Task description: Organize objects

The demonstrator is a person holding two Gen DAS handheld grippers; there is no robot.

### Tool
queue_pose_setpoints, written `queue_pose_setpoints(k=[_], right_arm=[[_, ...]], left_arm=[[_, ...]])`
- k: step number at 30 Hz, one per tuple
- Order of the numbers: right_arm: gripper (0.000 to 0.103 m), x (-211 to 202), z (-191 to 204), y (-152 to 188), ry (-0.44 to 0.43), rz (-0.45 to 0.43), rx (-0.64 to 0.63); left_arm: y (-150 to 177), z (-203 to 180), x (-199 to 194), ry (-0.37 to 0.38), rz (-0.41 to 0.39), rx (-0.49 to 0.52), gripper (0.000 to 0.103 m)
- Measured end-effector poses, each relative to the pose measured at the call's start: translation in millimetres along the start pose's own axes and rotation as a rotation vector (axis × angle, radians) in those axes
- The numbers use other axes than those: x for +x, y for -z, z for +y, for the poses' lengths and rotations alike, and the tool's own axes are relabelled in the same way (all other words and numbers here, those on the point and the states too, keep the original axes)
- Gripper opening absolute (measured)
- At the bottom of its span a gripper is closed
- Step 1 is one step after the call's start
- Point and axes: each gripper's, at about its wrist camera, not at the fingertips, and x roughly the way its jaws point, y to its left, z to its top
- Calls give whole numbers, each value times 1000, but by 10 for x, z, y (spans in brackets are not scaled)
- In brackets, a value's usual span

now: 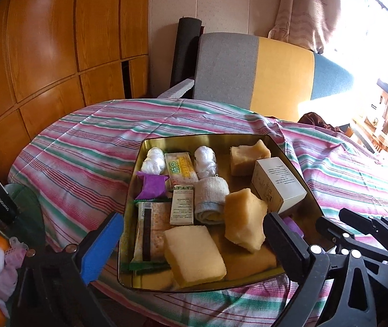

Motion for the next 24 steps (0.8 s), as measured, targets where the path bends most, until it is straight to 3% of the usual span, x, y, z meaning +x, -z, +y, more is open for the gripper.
queue_pose_setpoints(k=[3,8,24], right_arm=[[46,-17,19,-14,4,-9,7],[46,11,104,-7,-11,5,-10],[46,10,294,-20,-30,8,-52]], left_arm=[[38,69,-61,-2,5,-30,103],[69,91,-116,-82,2,-26,103],[87,241,-163,-95,-10,-86,103]])
